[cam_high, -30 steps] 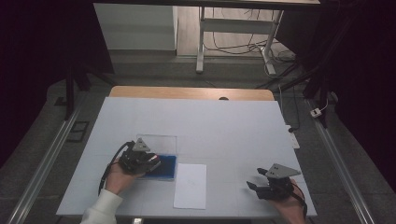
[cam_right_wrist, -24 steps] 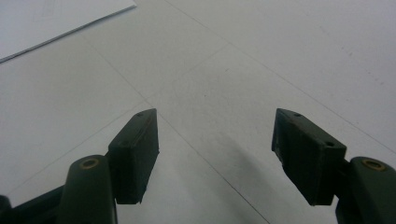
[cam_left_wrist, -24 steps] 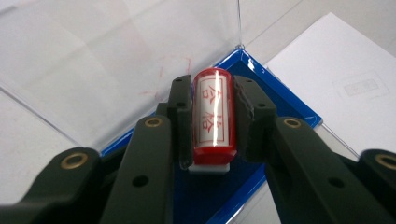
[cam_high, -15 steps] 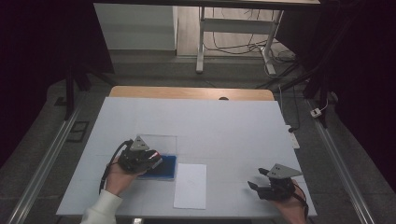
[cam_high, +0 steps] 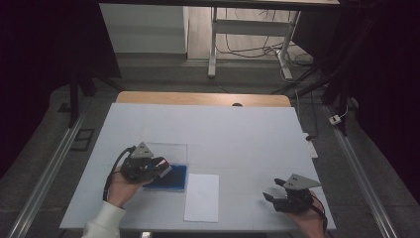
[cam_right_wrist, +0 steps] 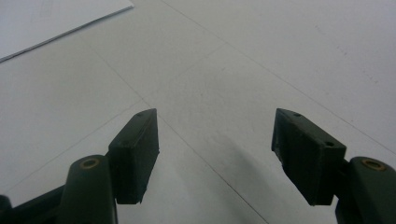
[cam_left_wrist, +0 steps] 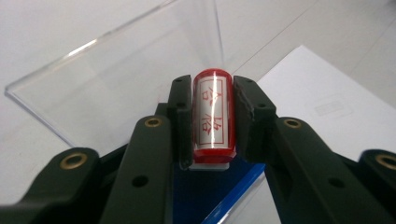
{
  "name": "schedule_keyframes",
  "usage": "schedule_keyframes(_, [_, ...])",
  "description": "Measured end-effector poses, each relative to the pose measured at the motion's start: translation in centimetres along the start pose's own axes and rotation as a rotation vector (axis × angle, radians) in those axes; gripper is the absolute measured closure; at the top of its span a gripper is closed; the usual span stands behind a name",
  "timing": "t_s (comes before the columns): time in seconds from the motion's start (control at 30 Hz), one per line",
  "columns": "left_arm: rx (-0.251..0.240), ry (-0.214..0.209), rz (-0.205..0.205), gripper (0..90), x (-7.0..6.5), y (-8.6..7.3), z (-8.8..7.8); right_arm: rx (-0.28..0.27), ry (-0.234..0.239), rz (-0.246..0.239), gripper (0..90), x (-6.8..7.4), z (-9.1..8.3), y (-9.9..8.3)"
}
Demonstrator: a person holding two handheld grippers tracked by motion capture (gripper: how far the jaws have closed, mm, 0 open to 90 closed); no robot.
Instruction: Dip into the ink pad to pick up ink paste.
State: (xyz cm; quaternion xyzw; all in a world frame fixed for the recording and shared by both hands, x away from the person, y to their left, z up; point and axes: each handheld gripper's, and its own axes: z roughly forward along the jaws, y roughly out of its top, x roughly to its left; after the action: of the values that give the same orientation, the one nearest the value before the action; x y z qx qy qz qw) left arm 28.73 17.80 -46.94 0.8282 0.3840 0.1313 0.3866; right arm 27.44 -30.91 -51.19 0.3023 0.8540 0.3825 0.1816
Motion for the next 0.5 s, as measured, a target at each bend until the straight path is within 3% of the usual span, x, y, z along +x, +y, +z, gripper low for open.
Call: schedule_keyframes(0.5, [-0.08,-0.077,0.013,70.0,-1.6,1.3,-1.5,0.002,0.002,0.001,31.8,0.0,0.0,0.0])
